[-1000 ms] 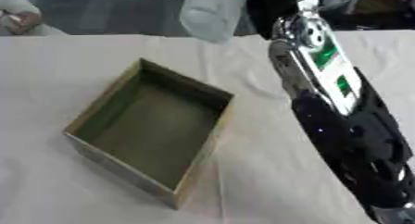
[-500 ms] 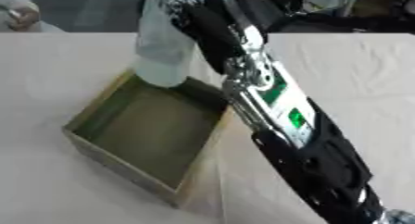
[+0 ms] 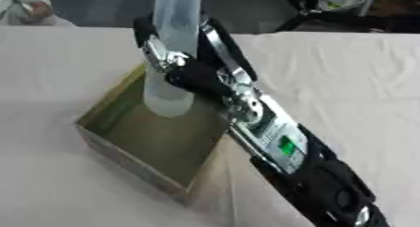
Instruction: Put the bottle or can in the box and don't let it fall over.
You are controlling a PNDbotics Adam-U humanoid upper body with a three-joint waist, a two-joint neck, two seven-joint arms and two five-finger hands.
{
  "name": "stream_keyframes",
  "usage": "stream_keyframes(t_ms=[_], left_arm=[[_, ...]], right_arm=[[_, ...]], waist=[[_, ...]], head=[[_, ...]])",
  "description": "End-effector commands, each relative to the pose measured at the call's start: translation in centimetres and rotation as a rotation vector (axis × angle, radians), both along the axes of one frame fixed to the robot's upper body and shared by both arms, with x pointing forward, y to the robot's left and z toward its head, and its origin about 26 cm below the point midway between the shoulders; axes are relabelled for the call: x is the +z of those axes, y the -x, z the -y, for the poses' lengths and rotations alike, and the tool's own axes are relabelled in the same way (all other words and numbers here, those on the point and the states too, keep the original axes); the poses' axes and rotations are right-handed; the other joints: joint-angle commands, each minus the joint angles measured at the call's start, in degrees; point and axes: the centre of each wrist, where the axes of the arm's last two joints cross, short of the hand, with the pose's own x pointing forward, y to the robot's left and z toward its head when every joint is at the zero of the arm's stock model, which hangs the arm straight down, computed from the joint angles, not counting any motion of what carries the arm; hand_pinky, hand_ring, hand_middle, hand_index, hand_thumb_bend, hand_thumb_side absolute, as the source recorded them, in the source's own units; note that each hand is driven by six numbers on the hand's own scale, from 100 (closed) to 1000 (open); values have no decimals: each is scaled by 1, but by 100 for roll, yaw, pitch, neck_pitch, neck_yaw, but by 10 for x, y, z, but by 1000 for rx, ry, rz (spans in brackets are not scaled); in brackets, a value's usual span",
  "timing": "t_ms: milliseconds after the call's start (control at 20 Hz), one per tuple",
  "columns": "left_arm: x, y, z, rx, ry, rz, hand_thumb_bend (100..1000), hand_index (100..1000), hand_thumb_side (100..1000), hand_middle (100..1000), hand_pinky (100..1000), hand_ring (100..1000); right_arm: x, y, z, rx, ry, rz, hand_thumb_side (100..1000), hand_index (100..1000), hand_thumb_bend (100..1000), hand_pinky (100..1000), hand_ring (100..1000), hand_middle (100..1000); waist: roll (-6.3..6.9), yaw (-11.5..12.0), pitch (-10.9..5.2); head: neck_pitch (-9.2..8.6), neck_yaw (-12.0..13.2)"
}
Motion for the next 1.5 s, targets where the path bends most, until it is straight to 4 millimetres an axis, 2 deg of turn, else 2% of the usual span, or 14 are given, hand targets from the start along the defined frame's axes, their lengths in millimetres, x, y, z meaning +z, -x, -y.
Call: stream_keyframes(t_ms=[50, 300, 400, 700, 800, 850, 900, 950, 1150, 1300, 1400, 1500], left_arm=[[10, 3, -5, 21, -31, 32, 100, 642, 555, 419, 963, 417], [10, 3, -3, 31, -53, 32, 100, 642, 556, 419, 961, 417], [11, 4, -2, 31, -57, 33, 100, 643, 557, 420, 961, 417], [12, 5, -2, 37, -61, 40, 100, 643, 558, 419, 961, 417], [12, 5, -1, 38, -63, 39, 100, 643, 558, 419, 961, 417], [12, 6, -1, 39, -64, 39, 100, 642, 558, 419, 961, 417], [12, 6, -2, 41, -64, 38, 100, 642, 558, 419, 961, 416], [12, 6, -2, 42, -64, 38, 100, 642, 558, 419, 961, 416], [11, 7, -2, 45, -65, 35, 100, 642, 558, 418, 962, 415], [10, 7, -3, 47, -65, 33, 100, 642, 558, 417, 963, 414], [10, 7, -3, 48, -64, 33, 100, 641, 558, 417, 963, 414], [10, 8, -3, 48, -63, 33, 100, 641, 558, 417, 963, 414]], right_arm=[[-6, -6, -1, -1, 25, -4, 470, 174, 100, 654, 276, 180], [-25, -15, -1, -16, 62, -62, 470, 203, 100, 676, 372, 243], [-33, -18, 1, -39, 79, -82, 470, 260, 100, 686, 432, 308], [-48, -21, 5, -75, 130, -114, 470, 361, 100, 728, 513, 392], [-51, -21, 7, -81, 155, -120, 470, 438, 100, 756, 591, 464], [-52, -21, 8, -84, 172, -124, 470, 605, 100, 804, 745, 623], [-54, -21, 9, -86, 199, -131, 470, 659, 100, 824, 792, 685], [-55, -21, 10, -88, 227, -134, 470, 784, 100, 859, 863, 772], [-49, -20, 16, -114, 324, -145, 451, 962, 100, 931, 973, 918], [-45, -19, 22, -158, 399, -170, 404, 1000, 100, 954, 1000, 956], [-42, -19, 24, -160, 435, -207, 310, 1000, 100, 973, 1000, 983], [-38, -18, 27, -147, 450, -239, 262, 1000, 100, 983, 1000, 996]], waist=[[34, -6, -61], [41, -14, -54], [42, -23, -53], [32, -55, -53], [30, -66, -53], [29, -70, -54], [28, -75, -56], [27, -79, -58], [24, -97, -72], [21, -113, -82], [24, -121, -84], [34, -123, -84]], head=[[-5, 13], [14, -48], [53, -103], [177, -304], [199, -307], [205, -304], [211, -297], [214, -287], [218, -251], [227, -238], [227, -233], [216, -228]])
